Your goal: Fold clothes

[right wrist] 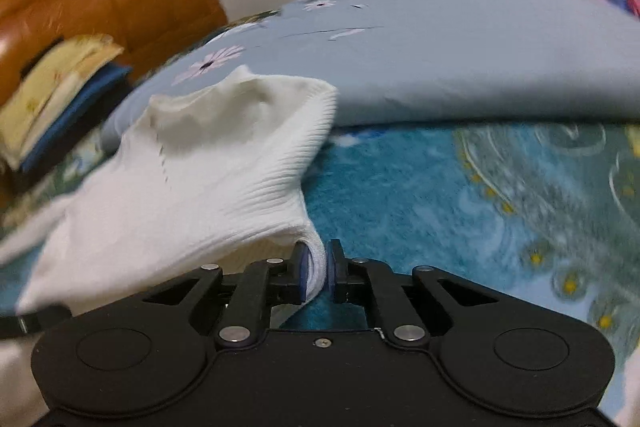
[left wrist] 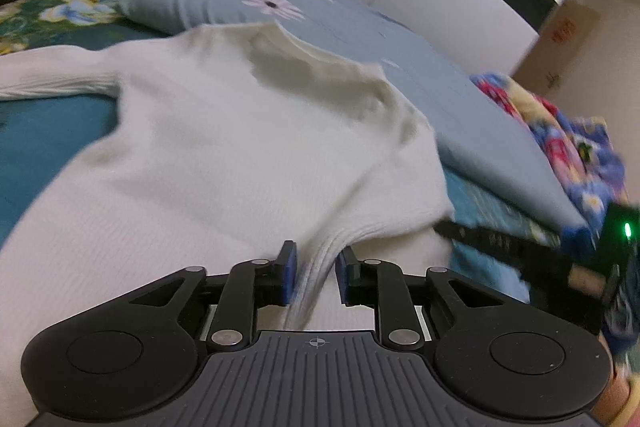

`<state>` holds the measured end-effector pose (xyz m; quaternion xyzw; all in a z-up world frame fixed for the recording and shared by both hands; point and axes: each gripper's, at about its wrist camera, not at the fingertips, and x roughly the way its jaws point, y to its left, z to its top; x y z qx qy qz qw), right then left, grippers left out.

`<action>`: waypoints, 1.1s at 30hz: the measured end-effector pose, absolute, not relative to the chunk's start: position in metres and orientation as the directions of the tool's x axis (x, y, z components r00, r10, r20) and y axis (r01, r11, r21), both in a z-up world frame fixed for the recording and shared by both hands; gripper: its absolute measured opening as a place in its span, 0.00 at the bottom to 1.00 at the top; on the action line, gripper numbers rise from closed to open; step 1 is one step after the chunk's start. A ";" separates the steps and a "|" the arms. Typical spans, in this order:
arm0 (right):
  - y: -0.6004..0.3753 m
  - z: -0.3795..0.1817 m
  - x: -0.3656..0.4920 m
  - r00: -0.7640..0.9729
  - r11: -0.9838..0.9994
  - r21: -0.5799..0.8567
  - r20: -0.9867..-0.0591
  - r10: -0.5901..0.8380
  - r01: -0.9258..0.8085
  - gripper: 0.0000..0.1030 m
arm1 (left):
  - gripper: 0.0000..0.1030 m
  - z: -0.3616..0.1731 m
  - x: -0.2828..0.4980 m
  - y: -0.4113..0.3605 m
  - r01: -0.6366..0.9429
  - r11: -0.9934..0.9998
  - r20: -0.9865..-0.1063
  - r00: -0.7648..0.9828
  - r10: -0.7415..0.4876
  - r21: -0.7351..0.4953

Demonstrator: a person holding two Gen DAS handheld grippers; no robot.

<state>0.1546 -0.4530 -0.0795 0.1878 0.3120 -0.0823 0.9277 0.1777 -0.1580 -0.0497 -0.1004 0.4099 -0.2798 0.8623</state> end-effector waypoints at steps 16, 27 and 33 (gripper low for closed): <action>-0.435 -0.071 0.166 0.803 0.962 0.183 -0.593 -0.058 0.204 0.30 | 0.54 -0.036 0.120 -0.061 0.299 0.838 -0.587 0.607 -0.536 -0.456; -0.456 -0.079 0.152 0.800 0.895 0.263 -0.581 -0.150 0.359 0.33 | 0.54 -0.049 0.118 -0.020 0.202 0.879 -0.621 0.640 -0.452 -0.431; -0.447 -0.068 0.150 0.794 0.922 0.215 -0.592 -0.139 0.322 0.35 | 0.54 -0.051 0.115 -0.021 0.216 0.884 -0.620 0.644 -0.448 -0.415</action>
